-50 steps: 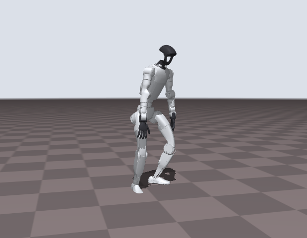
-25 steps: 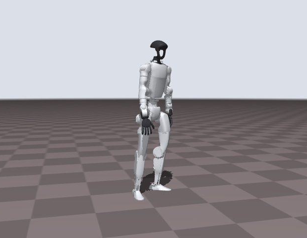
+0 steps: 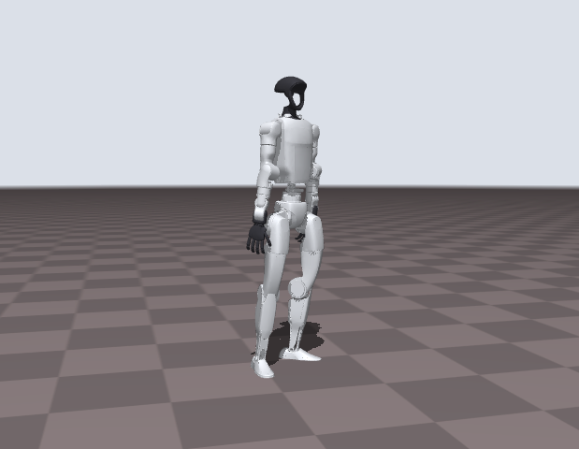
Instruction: Upper body actions
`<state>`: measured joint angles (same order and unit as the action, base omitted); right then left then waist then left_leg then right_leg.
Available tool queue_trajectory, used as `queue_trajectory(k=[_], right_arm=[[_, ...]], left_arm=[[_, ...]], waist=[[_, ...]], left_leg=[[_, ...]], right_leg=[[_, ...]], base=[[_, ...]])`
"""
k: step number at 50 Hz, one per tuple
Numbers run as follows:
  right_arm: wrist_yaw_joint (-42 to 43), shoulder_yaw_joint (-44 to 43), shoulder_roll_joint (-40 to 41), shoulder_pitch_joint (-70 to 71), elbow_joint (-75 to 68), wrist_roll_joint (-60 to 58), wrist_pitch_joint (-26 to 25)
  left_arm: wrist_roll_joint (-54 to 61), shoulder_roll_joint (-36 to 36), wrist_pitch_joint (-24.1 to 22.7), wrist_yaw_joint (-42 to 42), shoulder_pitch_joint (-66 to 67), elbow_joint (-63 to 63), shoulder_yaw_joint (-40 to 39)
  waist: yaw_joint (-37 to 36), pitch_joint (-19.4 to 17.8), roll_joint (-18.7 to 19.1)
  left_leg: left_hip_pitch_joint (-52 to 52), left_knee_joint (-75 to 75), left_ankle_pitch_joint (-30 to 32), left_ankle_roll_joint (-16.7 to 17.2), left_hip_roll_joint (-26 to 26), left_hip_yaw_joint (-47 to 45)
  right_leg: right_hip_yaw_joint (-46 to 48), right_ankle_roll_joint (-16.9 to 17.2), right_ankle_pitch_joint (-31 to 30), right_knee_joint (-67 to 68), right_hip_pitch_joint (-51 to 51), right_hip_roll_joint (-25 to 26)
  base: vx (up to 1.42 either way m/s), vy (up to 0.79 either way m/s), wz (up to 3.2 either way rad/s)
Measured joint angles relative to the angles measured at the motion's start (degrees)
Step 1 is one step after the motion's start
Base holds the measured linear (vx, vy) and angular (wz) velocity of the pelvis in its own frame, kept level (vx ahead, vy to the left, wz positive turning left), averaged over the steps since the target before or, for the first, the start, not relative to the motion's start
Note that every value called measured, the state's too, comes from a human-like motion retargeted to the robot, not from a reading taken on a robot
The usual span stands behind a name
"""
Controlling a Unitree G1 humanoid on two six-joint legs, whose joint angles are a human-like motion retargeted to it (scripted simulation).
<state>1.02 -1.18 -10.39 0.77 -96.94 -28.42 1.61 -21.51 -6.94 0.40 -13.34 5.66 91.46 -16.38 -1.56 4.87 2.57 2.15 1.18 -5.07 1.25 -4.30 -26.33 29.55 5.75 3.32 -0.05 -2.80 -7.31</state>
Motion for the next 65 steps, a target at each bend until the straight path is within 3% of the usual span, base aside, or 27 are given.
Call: queue_trajectory(k=[20, 30, 45, 55, 65], right_arm=[[-10.9, 7.7, 1.1, 4.7, 9.1, -6.9, 1.3], [-10.7, 10.1, 1.6, 3.9, 8.7, -8.4, 2.9], [-9.3, 11.9, 0.1, 3.0, 5.5, -19.0, 0.3], [-11.0, 10.0, 0.4, 2.8, 5.6, -14.2, -0.4], [-10.3, 11.3, 0.6, 3.0, 6.4, -18.2, -0.1]], left_arm=[[-1.1, 0.6, -0.9, -1.1, -2.6, -2.6, 1.7], [-11.4, -1.8, 1.4, 7.1, -3.5, -0.6, 8.6], [-11.3, -0.5, 2.8, 5.0, -4.0, 1.0, 9.6], [-9.1, -0.4, 2.7, 2.6, -4.7, 0.9, 9.5], [-8.0, 0.8, 1.8, 1.8, -5.0, -0.1, 10.0]], waist=[[-1.1, -0.1, -1.7], [-1.8, 0.1, -2.3], [-1.5, 0.4, -1.9], [0.0, 0.1, -0.7], [-0.1, -0.1, -0.8]], left_leg=[[-0.3, -0.1, 0.3, 0.0, 0.0, 0.9], [0.0, -0.1, 0.2, -0.3, 0.6, 1.7], [0.5, -0.4, 0.1, -0.2, 0.6, 1.3], [0.6, -0.2, 0.2, 0.3, -0.3, 1.2], [0.5, 0.2, 0.5, 0.7, -1.1, 1.0]], right_leg=[[0.7, 0.1, 0.0, -0.3, -0.4, 0.2], [1.7, 0.3, 0.1, -0.4, -1.2, -0.3], [1.6, 0.3, 0.1, -0.4, -1.2, -0.2], [1.3, -0.2, 0.2, -0.4, -1.3, 0.6], [1.0, -0.6, 0.4, -0.4, -1.3, 1.3]], base=[[0.00, 0.00, 0.00], [0.00, 0.00, 0.00], [0.00, 0.00, 0.00], [0.00, 0.00, 0.00], [0.00, 0.00, 0.00]])
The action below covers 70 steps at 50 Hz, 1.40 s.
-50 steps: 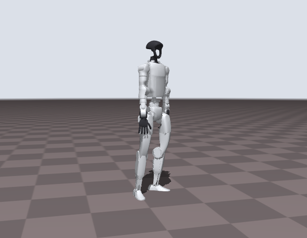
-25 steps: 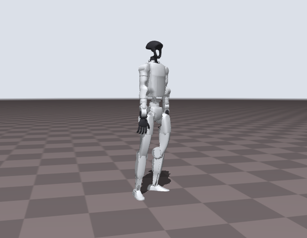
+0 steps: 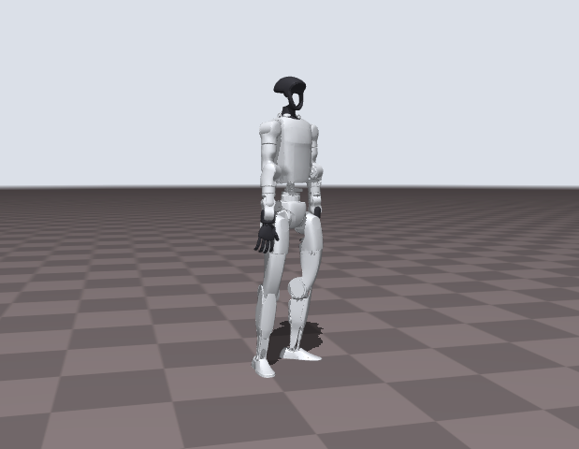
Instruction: Upper body actions
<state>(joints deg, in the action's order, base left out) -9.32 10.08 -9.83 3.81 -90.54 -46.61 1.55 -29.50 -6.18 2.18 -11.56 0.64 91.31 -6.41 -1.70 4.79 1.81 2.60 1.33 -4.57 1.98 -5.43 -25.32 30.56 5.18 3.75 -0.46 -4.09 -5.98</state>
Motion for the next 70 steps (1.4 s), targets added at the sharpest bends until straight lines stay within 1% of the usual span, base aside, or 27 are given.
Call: queue_trajectory(k=[9, 19, 24, 28, 30, 32, 34, 36, 38, 40, 42, 45, 47, 48, 50, 52, 54, 60, 65, 70], right_arm=[[-0.4, -1.6, -0.4, -0.4, -0.9, 3.2, -0.3], [0.2, -3.4, -1.7, -0.6, 0.1, 3.2, 0.2], [-0.4, -3.6, -1.8, -0.2, 2.4, 5.0, 1.0], [-0.2, -2.4, -1.8, 0.4, 5.9, 4.8, 2.3], [0.5, -1.4, -1.8, 0.6, 8.0, 4.1, 3.1], [2.0, -0.6, -1.7, 0.9, 9.4, 3.4, 3.9], [4.4, 0.2, -1.5, 1.0, 10.0, 3.1, 4.5], [6.9, 0.8, -1.3, 0.9, 9.7, 3.1, 4.9], [8.2, 0.8, -1.2, 1.0, 8.6, 3.1, 5.1], [8.4, 0.7, -1.2, 0.9, 7.2, 3.1, 4.8], [8.2, 0.4, -1.4, 0.4, 5.4, 3.2, 3.9], [7.4, -0.4, -1.6, 0.3, 2.7, 3.9, 2.7], [6.6, -1.1, -1.8, -0.1, 0.9, 4.8, 1.8], [6.3, -1.4, -1.9, -0.4, 0.2, 5.4, 1.4], [5.8, -1.9, -2.0, -0.9, -1.1, 6.4, 0.6], [5.6, -2.3, -2.0, -0.8, -1.8, 7.0, 0.0], [5.3, -2.4, -1.9, -0.3, -1.9, 7.3, -0.3], [3.1, -2.1, -0.7, 0.0, 1.3, 6.7, 0.2], [1.7, -1.6, 0.5, -0.2, 3.3, 7.4, 1.4], [0.1, -0.1, 1.0, 1.0, 2.7, 7.1, 0.9]], left_arm=[[-5.4, -0.3, -1.0, 2.3, 0.6, -2.4, 2.5], [-1.7, -0.1, -0.3, 3.1, -0.3, -0.2, 0.6], [1.4, -0.2, -0.8, 1.6, -0.4, 0.2, -0.9], [4.8, -0.1, -1.1, 1.1, -0.4, 0.0, -2.4], [6.1, -0.3, -1.2, 1.6, -0.4, 0.0, -2.8], [6.7, -0.8, -1.1, 2.1, -0.5, 0.1, -2.7], [6.3, -1.7, -0.7, 2.5, -0.5, 0.4, -2.4], [5.2, -2.7, -0.2, 2.5, -0.4, 0.8, -2.0], [3.9, -3.8, 0.3, 2.1, -0.7, 1.3, -1.6], [2.8, -4.7, 0.7, 1.5, -0.8, 1.5, -1.5], [2.2, -5.2, 0.9, 1.0, -0.5, 1.4, -2.0], [2.4, -5.5, 0.8, 0.4, -0.5, 1.0, -2.9], [3.3, -5.4, 0.8, 0.1, -0.7, 0.9, -3.4], [3.7, -5.2, 0.9, 0.1, -0.7, 0.9, -3.7], [4.5, -4.8, 0.9, 0.5, -0.8, 0.7, -4.3], [5.5, -4.0, 0.7, 1.1, -0.9, 0.4, -5.0], [6.8, -3.1, 0.3, 1.7, -0.7, 0.0, -5.6], [8.8, -0.8, -0.8, 0.2, 1.3, -0.8, -5.7], [6.6, 0.0, -0.2, 0.3, 1.4, -0.5, -3.7], [4.9, 1.2, -1.0, 0.8, 1.1, -2.1, -1.5]], waist=[[-0.5, -0.5, -1.3], [-1.6, -1.5, -2.4], [-1.9, -3.2, -2.4], [-2.1, -5.9, -1.9], [-2.2, -7.8, -1.4], [-2.3, -9.5, -0.8], [-2.2, -10.4, -0.3], [-2.0, -10.9, 0.0], [-1.8, -11.3, -0.2], [-1.9, -11.5, -0.7], [-1.5, -11.5, -1.1], [-0.7, -11.6, -1.6], [-0.5, -11.3, -1.9], [-0.9, -11.0, -1.9], [-2.4, -10.4, -2.1], [-3.4, -10.1, -2.0], [-3.4, -9.8, -1.7], [0.9, -7.5, -0.9], [1.7, -6.0, -0.7], [2.4, -7.0, -0.9]], left_leg=[[-0.2, 0.6, -0.1, -0.5, 1.1, 1.7], [0.0, 0.5, -0.8, -3.0, 4.6, 2.9], [0.1, 0.2, -1.0, -4.4, 6.2, 2.2], [0.3, 0.2, -1.2, -5.4, 6.3, 0.4], [0.7, 0.1, -1.2, -5.8, 6.0, -0.8], [0.9, -0.1, -1.2, -6.0, 5.3, -2.0], [0.8, -0.2, -1.0, -6.1, 4.5, -2.9], [0.5, -0.2, -0.9, -6.2, 3.9, -3.3], [0.3, -0.1, -0.8, -6.3, 3.9, -3.3], [0.3, -0.2, -0.7, -6.4, 4.1, -3.5], [0.4, -0.2, -0.6, -6.5, 4.5, -3.1], [0.6, -0.1, -0.5, -6.6, 5.3, -2.0], [0.7, 0.0, -0.5, -6.4, 5.6, -1.4], [0.8, 0.1, -0.6, -6.3, 5.7, -1.5], [1.2, 0.0, -0.7, -5.9, 5.7, -2.5], [1.4, -0.1, -0.7, -5.6, 5.5, -3.3], [1.6, -0.2, -0.6, -5.2, 4.9, -3.8], [0.9, 0.1, 0.0, -3.9, 3.2, -2.4], [0.8, 1.0, 0.1, -2.6, 1.9, -2.1], [-0.1, 5.1, -1.0, -1.3, 0.2, -1.1]], right_leg=[[0.9, 0.4, 0.3, 0.4, -0.9, -1.1], [1.7, 1.8, -0.9, 2.0, -0.9, -4.5], [1.7, 2.2, -3.0, 3.4, 0.2, -6.4], [1.0, 2.1, -5.7, 5.6, 2.2, -7.3], [0.5, 1.8, -7.2, 7.1, 3.2, -7.3], [0.9, 1.0, -7.3, 8.9, 4.0, -6.9], [2.6, -0.3, -5.8, 10.5, 4.5, -6.2], [3.4, -0.6, -3.8, 11.8, 4.7, -5.2], [0.8, -0.5, -2.1, 13.1, 5.2, -3.9], [-5.7, -0.4, -0.9, 13.8, 5.8, -2.0], [-14.5, -0.7, -0.2, 12.8, 5.7, 0.7], [-21.2, -0.7, 0.3, 10.7, 4.7, 3.0], [-18.4, -0.4, 0.9, 9.0, 3.5, 2.2], [-15.3, -0.6, 0.9, 8.2, 2.9, 1.4], [-12.7, -0.7, 0.2, 6.8, 2.4, 0.6], [-14.4, -0.8, -0.4, 6.0, 2.5, 1.3], [-14.0, -1.1, -0.8, 5.5, 2.4, 1.7], [-14.8, -2.9, -0.6, 3.9, 2.1, 4.0], [-15.0, -4.3, -0.5, 2.9, 1.5, 5.4], [-15.5, -5.6, -0.1, 2.7, 0.6, 6.1]], base=[[0.03, 0.04, 0.08], [0.08, 0.17, 0.12], [0.03, 0.19, -0.13], [-0.05, 0.17, -0.43], [-0.11, 0.09, -0.57], [-0.11, 0.09, -0.56], [-0.13, 0.01, -0.43], [-0.07, 0.02, -0.20], [-0.03, 0.00, -0.02], [0.00, 0.00, 0.00], [0.00, -0.02, 0.09], [0.00, -0.04, 0.34], [0.01, -0.07, 0.27], [0.00, 0.00, 0.00], [0.01, -0.07, -0.36], [-0.07, -0.13, -0.38], [-0.07, -0.09, -0.19], [-0.07, -0.16, 0.19], [-0.06, -0.17, 0.06], [-0.11, -0.16, 0.17]])
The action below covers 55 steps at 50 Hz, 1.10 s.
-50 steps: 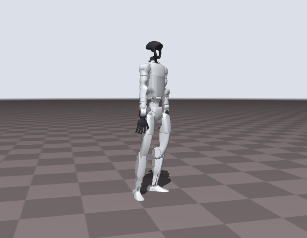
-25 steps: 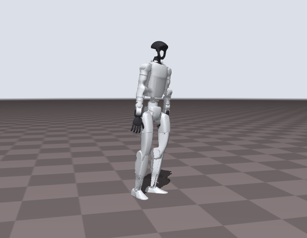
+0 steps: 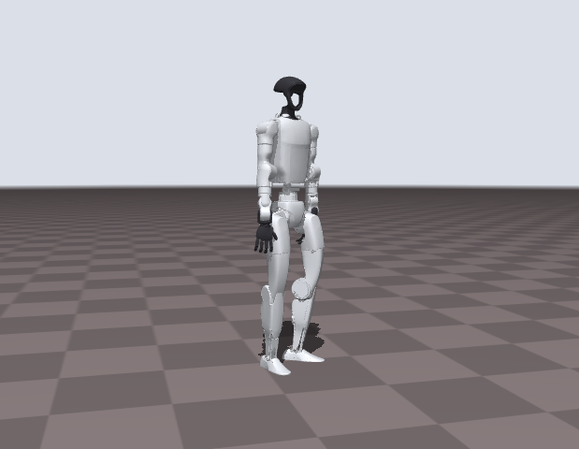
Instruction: Upper body actions
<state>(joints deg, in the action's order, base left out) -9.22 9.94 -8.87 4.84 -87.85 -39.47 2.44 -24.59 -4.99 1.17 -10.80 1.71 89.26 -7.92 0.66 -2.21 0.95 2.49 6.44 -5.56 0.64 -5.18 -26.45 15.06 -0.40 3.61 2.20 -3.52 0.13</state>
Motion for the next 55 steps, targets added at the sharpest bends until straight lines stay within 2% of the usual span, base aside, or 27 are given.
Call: queue_trajectory(k=[3, 5, 8, 12, 13, 15, 19, 21, 26, 33, 40, 46, 49, 52, 55], right_arm=[[-0.8, 0.6, -0.3, 0.7, -0.3, -0.5, -0.3], [-0.8, 0.6, -0.7, 0.7, -0.3, -1.1, -0.3], [-0.4, -0.1, -1.4, 0.5, -0.5, -1.9, -0.6], [0.3, -0.6, -2.4, 0.4, -2.2, -1.8, -1.3], [0.4, -0.7, -2.5, 0.3, -2.7, -1.8, -1.6], [0.3, -1.3, -2.9, 0.1, -3.6, -2.2, -2.2], [0.5, -3.1, -3.1, -0.9, -4.5, -2.9, -3.3], [1.4, -4.3, -2.7, -1.2, -4.5, -1.4, -3.3], [0.0, -5.2, -2.2, -2.7, -5.1, 3.7, -2.3], [1.2, -3.6, -1.2, -2.5, -5.3, 2.5, -2.9], [0.0, -1.6, -0.6, -2.3, 0.7, -1.1, 0.5], [-1.7, -0.8, -0.8, -1.2, 6.2, -1.5, 4.3], [-0.3, -1.2, -1.2, -1.0, 6.2, -2.3, 5.4], [1.6, -2.3, -2.2, -1.5, 4.7, -2.1, 5.0], [3.1, -3.8, -3.2, -3.1, 1.6, -0.9, 4.2]], left_arm=[[-1.0, 0.5, -0.5, 0.0, -0.8, -0.8, 1.4], [-1.9, 0.7, -1.0, 1.1, -1.1, -1.4, 2.5], [-2.4, 0.8, -2.1, 3.5, -1.8, -2.2, 4.0], [-1.3, 1.4, -3.1, 3.6, -1.8, -2.6, 3.6], [-1.0, 1.5, -3.0, 3.1, -1.5, -2.5, 3.3], [-0.4, 1.7, -2.8, 1.9, -0.9, -1.8, 2.6], [-0.1, 1.7, -1.9, -0.6, 0.6, 1.0, 1.5], [-0.6, 1.3, -1.1, -0.7, 0.6, 2.1, 1.5], [-2.2, 0.1, 0.1, -0.2, 0.8, 2.5, 1.5], [-0.7, 0.0, -0.3, 0.0, 1.5, 1.3, -1.0], [0.6, -0.8, 0.1, 0.4, 0.8, 1.8, -2.0], [0.3, -2.3, 0.1, 0.0, 0.0, 2.2, -3.0], [0.1, -3.3, 0.2, 0.2, 0.1, 2.6, -2.1], [0.1, -4.4, 0.7, 0.5, -1.3, 3.6, -0.8], [-1.0, -4.7, 1.3, 0.5, -2.5, 3.5, -1.3]], waist=[[0.4, -1.0, -0.5], [0.6, -1.3, -0.9], [0.2, -1.7, -1.7], [-0.9, -2.1, -0.8], [-1.2, -1.8, -0.4], [-1.5, -0.9, 0.2], [1.0, 3.0, 2.0], [2.9, 3.5, 2.1], [-0.1, 3.8, 1.7], [-1.9, 4.3, 1.0], [-1.6, 3.1, 0.0], [-1.7, 2.5, -0.5], [-0.5, 1.9, -0.5], [0.6, 0.2, -1.0], [0.0, 0.3, -1.7]], left_leg=[[-1.7, 4.9, -0.6, 0.6, -0.8, 1.1], [-3.5, 8.5, 0.4, 0.4, -1.4, 1.4], [-6.1, 14.1, -1.4, -0.5, -1.5, 2.2], [-6.9, 12.3, -2.2, 1.9, 3.2, 13.9], [-6.2, 10.0, -1.6, 2.2, 4.5, 16.6], [-4.7, 6.2, -1.5, -0.9, 5.7, 16.7], [-4.3, 1.0, 0.8, -0.6, 5.6, 17.6], [-4.2, -0.3, 1.3, -0.6, 5.9, 18.9], [-3.0, -1.9, 1.8, -2.1, 6.7, 16.4], [-2.4, -2.5, 1.0, -3.4, 7.4, 14.4], [-1.8, -2.9, 0.4, -4.5, 8.1, 13.6], [-3.2, -3.2, 0.0, -4.8, 6.7, 10.3], [-3.3, -3.2, 0.2, -4.9, 6.3, 10.3], [-2.4, -2.9, 0.1, -5.1, 7.0, 11.4], [-1.6, -2.8, -0.3, -4.9, 7.6, 11.8]], right_leg=[[0.3, -0.5, 0.1, -0.3, -0.6, -0.3], [1.0, -0.7, 0.1, -0.7, -0.8, -0.9], [1.7, -0.7, 0.1, -0.7, -0.6, -2.5], [1.8, -0.9, 0.2, -0.7, -0.9, -2.2], [1.7, -0.9, 0.3, -0.6, -0.9, -1.8], [1.4, -0.8, 0.5, -0.5, -0.8, -1.6], [1.7, -0.4, 1.0, -0.7, 0.5, -0.6], [3.1, -0.1, 1.4, -0.7, 0.5, -0.9], [1.1, 0.2, 1.5, -0.6, 0.1, -0.9], [0.0, 1.1, 1.5, 0.0, 0.7, -1.5], [-0.8, 2.2, 1.6, 2.0, 1.7, -2.4], [-3.7, 2.2, 3.0, 7.6, 5.6, -1.5], [-2.5, 1.3, 3.7, 8.4, 6.0, -0.9], [-1.6, 2.0, 2.8, 6.4, 4.5, -1.3], [2.1, 2.2, 2.8, 4.5, 2.9, -2.9]], base=[[-0.14, -0.13, 0.34], [-0.11, -0.07, 0.41], [-0.12, -0.05, 0.24], [-0.02, 0.02, -0.06], [0.03, 0.07, -0.27], [0.10, 0.10, -0.33], [0.15, 0.11, 0.15], [0.05, 0.06, 0.60], [0.14, 0.07, -0.41], [0.12, 0.08, -0.25], [0.08, 0.06, -0.10], [-0.02, 0.00, -0.50], [-0.02, -0.05, -0.05], [-0.03, -0.03, 0.36], [0.07, -0.01, 0.12]])
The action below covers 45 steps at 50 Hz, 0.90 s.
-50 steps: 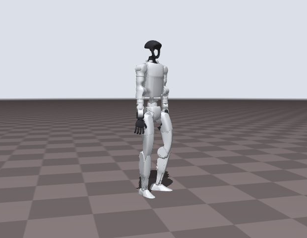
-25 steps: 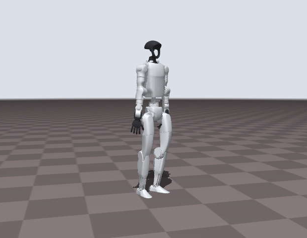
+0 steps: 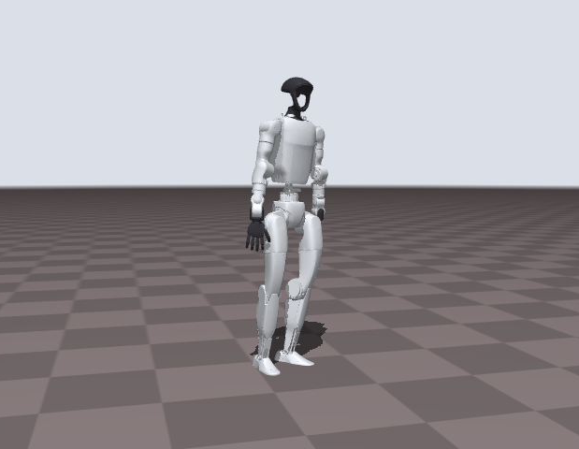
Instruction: Upper body actions
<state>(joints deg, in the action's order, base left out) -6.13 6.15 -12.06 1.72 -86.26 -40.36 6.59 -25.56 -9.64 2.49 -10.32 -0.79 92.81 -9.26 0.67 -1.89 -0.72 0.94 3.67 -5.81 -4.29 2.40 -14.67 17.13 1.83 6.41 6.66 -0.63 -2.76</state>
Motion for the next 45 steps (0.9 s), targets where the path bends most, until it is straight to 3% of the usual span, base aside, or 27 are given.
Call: queue_trajectory(k=[5, 12, 21, 24, 27, 30, 35, 40, 45], right_arm=[[1.8, -4.2, -1.4, -2.4, -6.0, 1.9, -2.7], [4.0, -5.7, -1.7, -2.8, -9.4, 7.8, -3.0], [3.1, 0.3, 2.3, 0.1, -11.1, 18.0, -6.2], [2.8, 4.2, 4.4, 3.4, -11.1, 16.7, -5.2], [0.6, 5.0, 6.4, 7.5, -8.1, 15.6, -4.4], [-2.9, 4.6, 7.5, 12.5, -4.1, 19.8, -2.2], [-7.3, -0.1, 9.1, 20.0, -0.2, 23.0, -1.6], [-11.0, 3.2, 9.4, 22.5, 5.2, 26.0, -0.2], [-9.9, 4.1, 8.9, 22.9, 6.0, 20.5, 1.5]], left_arm=[[2.1, 2.4, -1.5, 1.1, 0.9, -3.4, -2.5], [5.4, 3.8, -3.3, -1.0, 3.9, -5.2, -6.3], [1.7, 1.9, -3.1, 2.9, 9.7, -0.2, -4.6], [4.3, 2.5, -3.9, 5.2, 12.3, 1.5, -5.3], [7.7, 3.0, -6.4, 4.2, 13.8, 3.0, -6.7], [9.9, 2.6, -7.9, 2.1, 15.1, 3.8, -6.8], [9.0, 3.2, -5.7, -1.8, 17.8, 4.6, -7.8], [7.0, 4.5, -6.5, -2.7, 20.5, 4.5, -10.0], [9.3, 4.5, -6.4, -2.1, 19.2, 4.0, -11.4]], waist=[[-3.7, 2.1, 0.0], [-1.8, 2.4, 1.5], [-1.6, 3.3, 2.0], [-2.9, 3.5, 2.2], [-3.1, 1.5, 1.2], [-6.4, -2.7, -0.6], [-12.7, -5.0, -0.4], [-13.5, -4.3, -0.9], [-13.2, -3.4, -0.4]], left_leg=[[0.2, 0.1, -0.8, 0.4, 0.0, -1.4], [0.6, 1.9, -2.3, 1.4, -1.3, -1.2], [-2.0, 12.4, -5.6, 3.6, -2.8, -0.7], [-6.0, 21.6, 0.3, 6.1, -5.0, -1.6], [-14.9, 37.8, 13.4, 9.2, -7.0, 1.4], [-23.0, 52.1, 22.2, 5.0, -8.4, 1.5], [-33.1, 68.8, 12.1, 0.3, -16.7, -3.5], [-39.6, 75.6, 8.7, 0.3, -15.1, -2.4], [-37.1, 74.2, 5.5, -1.1, -16.3, -4.0]], right_leg=[[-0.1, 0.2, -1.4, -2.6, -0.5, 0.1], [-0.7, -1.0, -1.2, -3.5, -1.6, 1.3], [-1.0, -3.0, -0.6, -4.4, -3.5, 1.4], [-3.0, -3.2, -0.2, -4.0, -3.5, 0.9], [-2.5, -3.7, -0.2, -3.9, -3.9, -0.5], [-3.1, -4.0, -0.6, -3.7, -5.7, -2.5], [-4.4, -5.1, -0.8, -3.0, -5.7, -2.8], [-4.7, -5.6, -0.8, -2.8, -5.1, -3.8], [-3.4, -5.6, -0.3, -2.9, -5.4, -3.6]], base=[[0.07, -0.02, -0.17], [-0.01, -0.09, 0.01], [-0.03, -0.07, 0.08], [-0.09, -0.07, -0.12], [-0.26, -0.14, 0.28], [-0.24, -0.15, -0.10], [-0.15, -0.05, -0.33], [0.00, 0.00, -0.06], [0.02, 0.01, 0.28]])
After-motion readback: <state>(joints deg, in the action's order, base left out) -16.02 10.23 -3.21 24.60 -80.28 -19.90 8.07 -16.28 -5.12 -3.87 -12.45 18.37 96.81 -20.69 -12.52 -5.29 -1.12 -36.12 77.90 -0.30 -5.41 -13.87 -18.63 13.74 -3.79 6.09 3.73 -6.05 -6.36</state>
